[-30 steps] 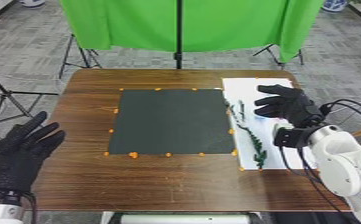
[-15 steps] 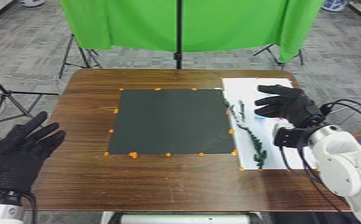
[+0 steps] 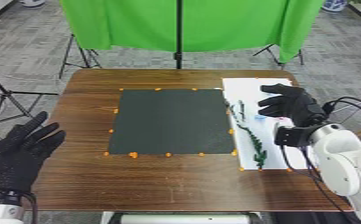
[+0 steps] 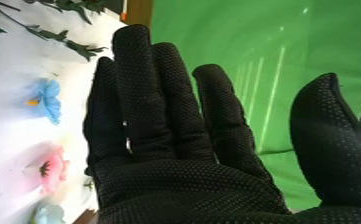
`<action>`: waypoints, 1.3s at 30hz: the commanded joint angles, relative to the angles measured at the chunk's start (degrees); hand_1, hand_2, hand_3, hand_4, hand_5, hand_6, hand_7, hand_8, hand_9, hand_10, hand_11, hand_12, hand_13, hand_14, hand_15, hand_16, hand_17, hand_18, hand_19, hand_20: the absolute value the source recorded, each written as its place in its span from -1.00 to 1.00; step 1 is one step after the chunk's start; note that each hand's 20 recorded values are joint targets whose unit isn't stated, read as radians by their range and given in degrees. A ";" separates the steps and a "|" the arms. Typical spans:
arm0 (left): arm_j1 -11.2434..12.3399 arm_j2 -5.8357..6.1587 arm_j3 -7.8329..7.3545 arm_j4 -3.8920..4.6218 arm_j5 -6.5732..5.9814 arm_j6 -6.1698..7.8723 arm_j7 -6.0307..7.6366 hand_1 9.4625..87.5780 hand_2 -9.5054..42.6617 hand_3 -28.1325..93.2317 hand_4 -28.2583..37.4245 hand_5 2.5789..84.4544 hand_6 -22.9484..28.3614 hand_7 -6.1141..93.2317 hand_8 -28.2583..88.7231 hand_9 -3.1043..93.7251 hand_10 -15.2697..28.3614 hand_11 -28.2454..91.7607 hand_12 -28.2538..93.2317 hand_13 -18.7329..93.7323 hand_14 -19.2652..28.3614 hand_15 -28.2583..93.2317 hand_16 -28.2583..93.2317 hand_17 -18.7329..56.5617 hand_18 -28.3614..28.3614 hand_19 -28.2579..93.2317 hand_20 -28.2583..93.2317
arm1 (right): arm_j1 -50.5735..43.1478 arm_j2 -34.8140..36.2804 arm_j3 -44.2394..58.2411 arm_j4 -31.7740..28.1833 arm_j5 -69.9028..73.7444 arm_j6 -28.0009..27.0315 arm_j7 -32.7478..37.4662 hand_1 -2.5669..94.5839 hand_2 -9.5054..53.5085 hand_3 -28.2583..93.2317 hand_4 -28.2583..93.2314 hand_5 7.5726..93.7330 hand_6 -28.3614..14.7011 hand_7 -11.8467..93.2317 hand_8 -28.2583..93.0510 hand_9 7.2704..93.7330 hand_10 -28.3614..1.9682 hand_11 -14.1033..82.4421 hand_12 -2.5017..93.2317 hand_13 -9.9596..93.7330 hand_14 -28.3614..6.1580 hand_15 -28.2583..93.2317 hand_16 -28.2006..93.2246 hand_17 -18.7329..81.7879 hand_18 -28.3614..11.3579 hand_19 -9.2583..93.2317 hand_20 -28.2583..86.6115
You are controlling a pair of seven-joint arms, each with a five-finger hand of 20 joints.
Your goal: Arrange flowers
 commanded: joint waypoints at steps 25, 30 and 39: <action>1.35 -0.16 -0.42 -0.15 0.12 0.23 -0.09 -0.68 -0.28 0.73 -0.95 -0.16 0.28 -0.63 -0.66 -0.24 0.61 -0.06 -0.36 -0.22 0.94 0.41 -0.72 -0.73 0.81 0.43 -0.36 | -4.13 -2.26 7.23 -14.37 -43.25 -20.43 41.37 -0.39 -0.67 0.63 -0.84 0.23 -0.24 -0.36 -0.70 0.47 -0.56 0.08 -0.57 0.56 -0.22 0.58 -0.32 0.31 -0.69 1.00 -0.56; 1.86 -0.45 -0.96 -0.39 0.07 0.27 -0.29 -0.68 -0.29 0.73 -0.95 -0.16 0.28 -0.63 -0.66 -0.24 0.62 -0.06 -0.36 -0.22 0.94 0.41 -0.72 -0.73 0.81 0.43 -0.36 | -2.11 -3.75 5.98 -14.69 -41.17 -30.72 46.40 -0.35 -0.69 0.59 -0.83 0.37 -0.30 -0.31 -0.66 0.56 -0.60 0.10 -0.55 0.65 -0.18 0.56 -0.31 0.39 -0.69 1.00 -0.53; 1.43 -0.38 -1.18 -0.39 0.27 0.11 -0.90 -0.68 -0.28 0.73 -0.95 -0.16 0.28 -0.63 -0.66 -0.24 0.62 -0.06 -0.36 -0.22 0.94 0.41 -0.72 -0.73 0.81 0.43 -0.36 | 0.50 -2.78 -0.50 -14.82 -44.73 -36.07 49.44 -0.33 -0.70 0.57 -0.82 0.46 -0.28 -0.21 -0.65 0.65 -0.55 0.12 -0.52 0.71 -0.14 0.56 -0.27 0.45 -0.68 1.00 -0.43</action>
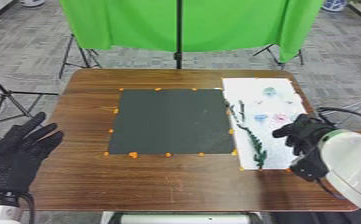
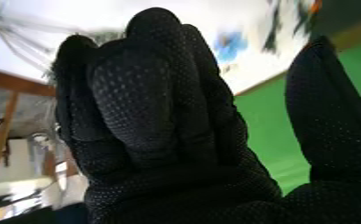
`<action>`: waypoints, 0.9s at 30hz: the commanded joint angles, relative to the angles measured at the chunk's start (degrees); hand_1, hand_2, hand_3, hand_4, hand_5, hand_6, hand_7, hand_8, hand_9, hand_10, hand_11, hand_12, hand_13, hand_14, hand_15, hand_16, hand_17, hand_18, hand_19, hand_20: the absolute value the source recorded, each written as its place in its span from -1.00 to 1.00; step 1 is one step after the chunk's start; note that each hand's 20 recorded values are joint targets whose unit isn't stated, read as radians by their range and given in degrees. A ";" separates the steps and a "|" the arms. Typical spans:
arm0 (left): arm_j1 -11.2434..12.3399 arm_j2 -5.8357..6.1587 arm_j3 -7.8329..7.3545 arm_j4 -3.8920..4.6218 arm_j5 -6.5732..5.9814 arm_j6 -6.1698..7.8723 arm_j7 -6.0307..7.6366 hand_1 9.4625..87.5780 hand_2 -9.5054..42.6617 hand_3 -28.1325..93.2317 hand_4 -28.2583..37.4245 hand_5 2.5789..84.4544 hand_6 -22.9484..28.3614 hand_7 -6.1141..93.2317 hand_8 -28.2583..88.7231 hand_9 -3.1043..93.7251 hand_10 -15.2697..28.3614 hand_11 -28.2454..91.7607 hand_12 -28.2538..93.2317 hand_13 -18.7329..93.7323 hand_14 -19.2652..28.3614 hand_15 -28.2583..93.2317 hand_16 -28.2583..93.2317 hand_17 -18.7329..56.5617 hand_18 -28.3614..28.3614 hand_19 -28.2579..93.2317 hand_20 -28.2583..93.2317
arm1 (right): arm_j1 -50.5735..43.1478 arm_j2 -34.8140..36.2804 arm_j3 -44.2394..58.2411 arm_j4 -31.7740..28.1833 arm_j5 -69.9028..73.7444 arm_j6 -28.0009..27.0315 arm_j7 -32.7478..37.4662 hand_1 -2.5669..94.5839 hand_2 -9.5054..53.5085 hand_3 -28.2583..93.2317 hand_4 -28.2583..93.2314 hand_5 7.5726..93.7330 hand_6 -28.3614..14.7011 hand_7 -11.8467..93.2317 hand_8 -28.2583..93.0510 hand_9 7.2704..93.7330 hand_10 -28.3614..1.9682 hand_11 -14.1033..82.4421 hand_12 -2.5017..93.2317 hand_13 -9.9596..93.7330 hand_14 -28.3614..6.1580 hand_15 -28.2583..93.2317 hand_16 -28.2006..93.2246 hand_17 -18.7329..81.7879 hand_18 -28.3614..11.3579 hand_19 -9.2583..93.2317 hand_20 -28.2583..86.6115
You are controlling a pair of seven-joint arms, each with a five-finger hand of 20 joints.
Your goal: Arrange flowers
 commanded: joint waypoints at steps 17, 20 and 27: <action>0.44 -0.60 -0.35 -0.30 0.31 0.20 -1.50 -0.68 -0.28 0.73 -0.95 -0.16 0.28 -0.63 -0.66 -0.24 0.62 -0.06 -0.36 -0.22 0.94 0.41 -0.72 -0.73 0.81 0.43 -0.36 | 3.52 2.40 -14.78 0.36 -9.98 -2.87 2.71 -0.33 -0.71 0.57 -0.83 0.48 -0.29 -0.22 -0.64 0.68 -0.53 0.09 -0.51 0.74 -0.11 0.53 -0.25 0.47 -0.67 1.00 -0.43; 0.10 -0.72 -0.28 -0.21 0.44 0.06 -1.97 -0.68 -0.28 0.73 -0.95 -0.16 0.28 -0.63 -0.66 -0.24 0.62 -0.06 -0.36 -0.22 0.94 0.41 -0.72 -0.73 0.81 0.43 -0.36 | 4.85 2.60 -16.72 1.10 -9.92 -2.74 3.53 -0.32 -0.71 0.57 -0.83 0.47 -0.29 -0.21 -0.64 0.67 -0.53 0.10 -0.51 0.73 -0.12 0.53 -0.24 0.46 -0.68 1.00 -0.42; 0.14 -0.82 -0.32 -0.24 0.47 0.04 -2.09 -0.68 -0.28 0.73 -0.95 -0.16 0.28 -0.63 -0.66 -0.24 0.62 -0.05 -0.36 -0.22 0.94 0.41 -0.72 -0.73 0.81 0.43 -0.36 | 7.47 3.61 -21.24 3.12 -12.05 -2.14 5.04 -0.32 -0.71 0.57 -0.83 0.47 -0.28 -0.20 -0.64 0.67 -0.52 0.11 -0.51 0.73 -0.11 0.53 -0.24 0.46 -0.67 1.00 -0.42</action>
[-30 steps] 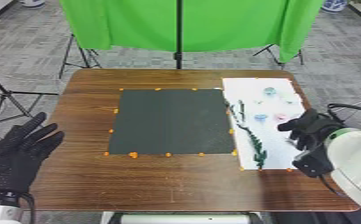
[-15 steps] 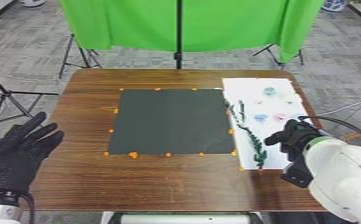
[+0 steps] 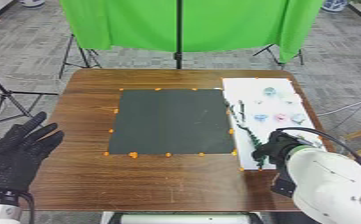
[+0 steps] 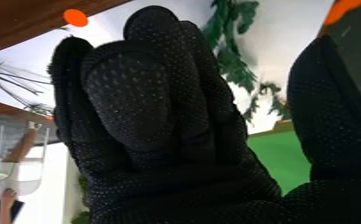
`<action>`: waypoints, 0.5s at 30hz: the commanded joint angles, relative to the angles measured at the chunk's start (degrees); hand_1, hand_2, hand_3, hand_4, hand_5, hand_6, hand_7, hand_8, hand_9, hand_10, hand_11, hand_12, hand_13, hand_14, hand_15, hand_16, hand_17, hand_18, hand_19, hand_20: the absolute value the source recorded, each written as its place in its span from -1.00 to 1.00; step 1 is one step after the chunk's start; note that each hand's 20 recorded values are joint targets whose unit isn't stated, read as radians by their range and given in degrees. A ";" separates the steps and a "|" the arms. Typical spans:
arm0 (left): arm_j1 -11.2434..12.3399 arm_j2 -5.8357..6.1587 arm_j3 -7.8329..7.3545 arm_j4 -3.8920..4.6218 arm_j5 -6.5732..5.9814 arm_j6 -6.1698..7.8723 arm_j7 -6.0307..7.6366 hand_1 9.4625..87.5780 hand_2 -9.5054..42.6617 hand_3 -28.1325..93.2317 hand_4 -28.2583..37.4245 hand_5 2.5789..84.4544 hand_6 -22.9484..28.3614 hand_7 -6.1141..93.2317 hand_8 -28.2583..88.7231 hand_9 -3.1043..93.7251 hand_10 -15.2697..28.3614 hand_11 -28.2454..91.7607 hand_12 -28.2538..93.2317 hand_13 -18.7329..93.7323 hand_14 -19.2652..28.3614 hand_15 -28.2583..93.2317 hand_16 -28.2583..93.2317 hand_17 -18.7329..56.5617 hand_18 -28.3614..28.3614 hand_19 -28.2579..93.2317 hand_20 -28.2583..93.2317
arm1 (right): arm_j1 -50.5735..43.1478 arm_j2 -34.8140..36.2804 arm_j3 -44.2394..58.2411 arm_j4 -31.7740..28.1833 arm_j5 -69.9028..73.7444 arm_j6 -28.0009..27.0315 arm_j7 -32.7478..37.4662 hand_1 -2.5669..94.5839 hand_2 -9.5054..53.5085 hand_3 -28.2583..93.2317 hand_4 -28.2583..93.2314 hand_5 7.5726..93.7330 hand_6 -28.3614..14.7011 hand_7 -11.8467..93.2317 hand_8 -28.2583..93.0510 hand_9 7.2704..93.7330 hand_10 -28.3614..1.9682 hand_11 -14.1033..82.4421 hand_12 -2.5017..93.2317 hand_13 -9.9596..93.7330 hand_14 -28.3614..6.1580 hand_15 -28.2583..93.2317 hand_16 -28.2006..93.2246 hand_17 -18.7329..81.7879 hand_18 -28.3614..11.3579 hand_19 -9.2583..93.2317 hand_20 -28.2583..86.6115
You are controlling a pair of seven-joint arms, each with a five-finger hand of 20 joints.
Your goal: Arrange flowers
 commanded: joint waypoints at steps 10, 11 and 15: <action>0.21 -0.66 0.32 -0.07 0.32 0.13 -0.91 -0.68 -0.28 0.73 -0.95 -0.16 0.28 -0.63 -0.66 -0.24 0.62 -0.06 -0.36 -0.22 0.94 0.41 -0.72 -0.73 0.81 0.43 -0.36 | 8.28 2.50 -13.90 5.27 -8.10 2.37 3.14 -0.32 -0.70 0.57 -0.84 0.46 -0.28 -0.19 -0.64 0.67 -0.51 0.11 -0.51 0.73 -0.10 0.53 -0.24 0.46 -0.66 1.00 -0.42; 0.29 -0.55 0.38 -0.07 0.22 0.13 -0.76 -0.68 -0.28 0.73 -0.94 -0.16 0.28 -0.63 -0.66 -0.24 0.62 -0.06 -0.36 -0.22 0.94 0.41 -0.72 -0.73 0.81 0.43 -0.36 | 8.58 2.44 -14.42 5.49 -8.16 2.59 3.01 -0.32 -0.70 0.57 -0.84 0.46 -0.27 -0.19 -0.64 0.67 -0.51 0.11 -0.51 0.73 -0.10 0.53 -0.24 0.46 -0.66 1.00 -0.42; 0.19 -0.57 0.43 -0.02 0.21 0.12 -0.76 -0.68 -0.28 0.73 -0.95 -0.16 0.28 -0.63 -0.66 -0.24 0.62 -0.06 -0.36 -0.22 0.94 0.41 -0.72 -0.73 0.81 0.43 -0.36 | 9.59 2.17 -16.51 6.59 -8.89 3.29 2.64 -0.32 -0.70 0.57 -0.83 0.45 -0.26 -0.17 -0.65 0.66 -0.50 0.12 -0.51 0.73 -0.09 0.53 -0.24 0.46 -0.65 1.00 -0.42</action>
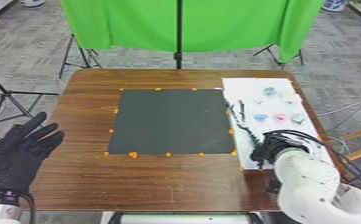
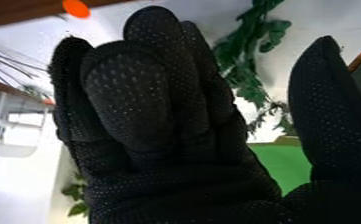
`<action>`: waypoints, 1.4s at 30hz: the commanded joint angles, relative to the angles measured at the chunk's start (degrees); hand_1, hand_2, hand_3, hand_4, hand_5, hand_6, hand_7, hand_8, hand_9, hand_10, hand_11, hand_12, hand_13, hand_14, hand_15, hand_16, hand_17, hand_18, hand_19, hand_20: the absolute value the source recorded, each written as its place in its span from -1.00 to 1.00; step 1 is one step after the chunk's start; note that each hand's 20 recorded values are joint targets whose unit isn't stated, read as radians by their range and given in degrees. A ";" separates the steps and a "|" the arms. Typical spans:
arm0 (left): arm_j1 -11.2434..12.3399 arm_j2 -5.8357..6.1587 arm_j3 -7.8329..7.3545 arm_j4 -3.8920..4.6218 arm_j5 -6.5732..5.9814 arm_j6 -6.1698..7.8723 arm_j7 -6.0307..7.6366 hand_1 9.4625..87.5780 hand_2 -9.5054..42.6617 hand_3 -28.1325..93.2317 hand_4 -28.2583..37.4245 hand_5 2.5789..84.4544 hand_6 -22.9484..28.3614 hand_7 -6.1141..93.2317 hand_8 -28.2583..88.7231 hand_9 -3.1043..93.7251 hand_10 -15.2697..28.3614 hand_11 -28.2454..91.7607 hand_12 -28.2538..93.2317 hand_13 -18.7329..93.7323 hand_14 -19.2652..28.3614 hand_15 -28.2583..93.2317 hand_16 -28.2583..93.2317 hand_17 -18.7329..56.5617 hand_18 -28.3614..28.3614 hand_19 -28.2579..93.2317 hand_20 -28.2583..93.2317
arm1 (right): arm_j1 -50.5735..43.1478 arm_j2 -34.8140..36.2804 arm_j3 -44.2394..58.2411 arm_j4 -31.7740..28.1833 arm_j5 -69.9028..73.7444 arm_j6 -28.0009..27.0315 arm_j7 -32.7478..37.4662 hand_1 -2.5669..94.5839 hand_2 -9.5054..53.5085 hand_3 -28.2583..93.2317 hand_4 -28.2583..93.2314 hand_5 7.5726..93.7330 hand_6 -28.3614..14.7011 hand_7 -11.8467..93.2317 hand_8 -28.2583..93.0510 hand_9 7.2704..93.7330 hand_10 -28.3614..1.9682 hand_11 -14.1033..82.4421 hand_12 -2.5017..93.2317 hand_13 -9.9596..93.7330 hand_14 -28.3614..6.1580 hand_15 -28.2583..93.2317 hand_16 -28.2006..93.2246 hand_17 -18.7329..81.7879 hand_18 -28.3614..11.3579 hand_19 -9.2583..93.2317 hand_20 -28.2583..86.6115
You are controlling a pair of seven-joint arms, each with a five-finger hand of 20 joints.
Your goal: Arrange flowers
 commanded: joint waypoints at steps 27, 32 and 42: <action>0.52 -0.45 -0.14 0.04 0.20 -0.07 -0.91 -0.68 -0.28 0.73 -0.95 -0.16 0.28 -0.63 -0.66 -0.24 0.62 -0.06 -0.36 -0.22 0.94 0.41 -0.72 -0.73 0.81 0.43 -0.36 | 1.09 3.99 -12.52 3.31 -16.55 17.81 -6.08 0.18 -0.92 0.63 -0.98 0.64 0.11 -0.11 -0.30 0.87 -0.01 0.02 -0.52 0.80 0.19 0.52 -0.22 0.40 -0.59 1.00 -0.19; 0.98 -0.47 -0.17 -0.12 0.01 0.18 -0.23 -0.68 -0.28 0.73 -0.95 -0.16 0.28 -0.63 -0.66 -0.24 0.61 -0.06 -0.36 -0.22 0.93 0.41 -0.72 -0.73 0.81 0.43 -0.36 | 0.29 5.11 -11.49 2.34 -19.08 21.31 -6.38 0.19 -0.94 0.66 -0.98 0.67 0.10 -0.13 -0.26 0.90 -0.02 -0.02 -0.51 0.82 0.19 0.52 -0.22 0.40 -0.58 1.00 -0.15; 1.22 -0.52 -0.62 -0.38 0.14 0.31 -0.18 -0.68 -0.28 0.73 -0.95 -0.16 0.28 -0.63 -0.66 -0.24 0.61 -0.05 -0.36 -0.22 0.94 0.41 -0.72 -0.73 0.81 0.43 -0.36 | 2.69 6.67 -10.46 0.23 -22.34 26.43 -6.52 0.18 -0.97 0.69 -0.95 0.71 0.08 -0.16 -0.22 0.93 0.01 0.00 -0.50 0.84 0.20 0.54 -0.20 0.43 -0.59 1.00 -0.05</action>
